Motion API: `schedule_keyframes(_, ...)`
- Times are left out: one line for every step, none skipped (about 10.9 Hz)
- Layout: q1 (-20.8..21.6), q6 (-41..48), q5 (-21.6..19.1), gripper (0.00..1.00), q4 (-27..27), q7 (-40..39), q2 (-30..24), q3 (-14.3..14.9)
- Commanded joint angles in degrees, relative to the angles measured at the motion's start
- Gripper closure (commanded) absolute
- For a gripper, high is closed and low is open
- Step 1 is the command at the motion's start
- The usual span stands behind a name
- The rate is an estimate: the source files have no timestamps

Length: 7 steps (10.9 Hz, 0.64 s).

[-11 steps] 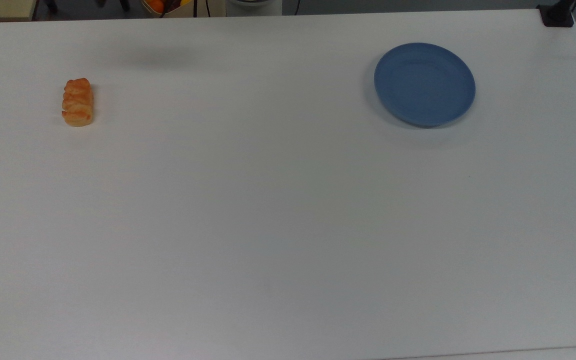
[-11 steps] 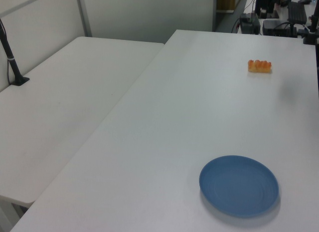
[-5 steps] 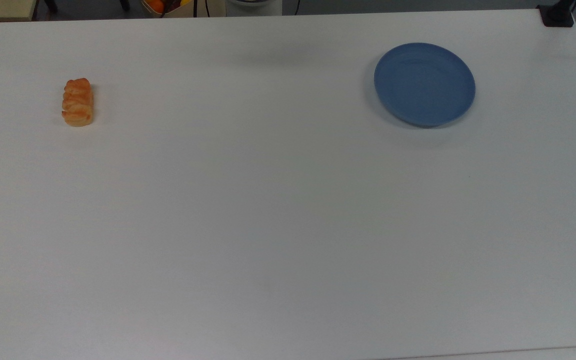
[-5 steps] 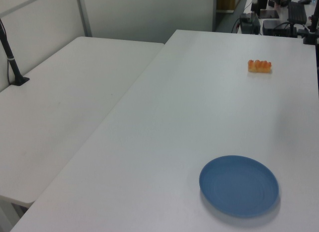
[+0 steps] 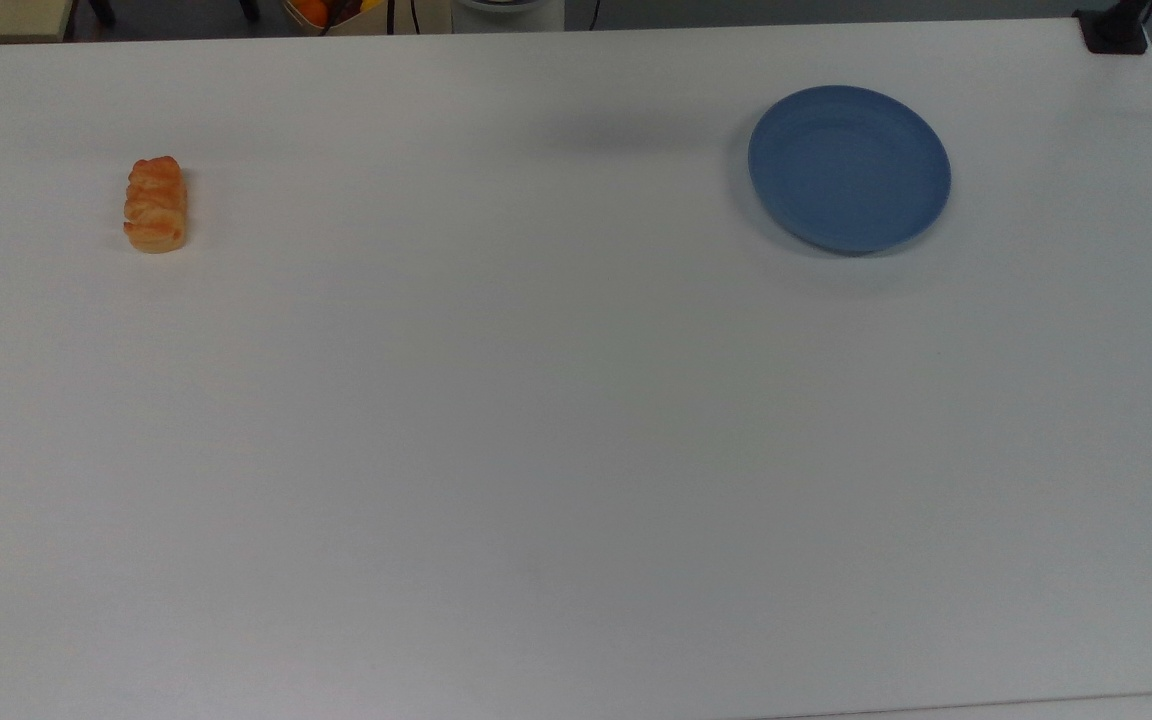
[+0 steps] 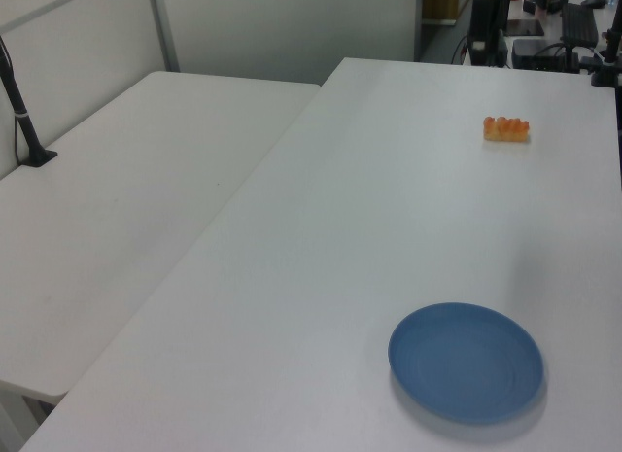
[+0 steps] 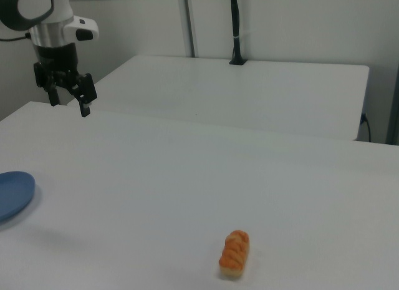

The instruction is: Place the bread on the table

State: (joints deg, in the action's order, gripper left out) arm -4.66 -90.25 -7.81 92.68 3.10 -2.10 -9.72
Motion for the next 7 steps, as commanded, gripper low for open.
schedule_keyframes(3.6, -4.4, 1.3, 0.0, 3.4, -7.2, -1.4, 4.0)
schedule_keyframes(5.8, -5.4, 1.4, 0.0, 3.2, -8.8, -0.9, 5.9)
schedule_keyframes(6.0, -7.6, 2.1, 0.0, 3.1, -8.9, -0.5, 6.9)
schedule_keyframes(5.9, -7.3, 2.4, 0.0, 3.0, -8.9, -0.7, 7.3)
schedule_keyframes(6.2, -7.0, 2.4, 0.0, 2.8, -8.8, -1.2, 9.0)
schedule_keyframes(6.6, -7.0, 2.4, 0.0, 2.8, -8.8, -1.1, 9.1)
schedule_keyframes(6.7, -7.0, 2.4, 0.0, 2.8, -8.8, -1.1, 9.1)
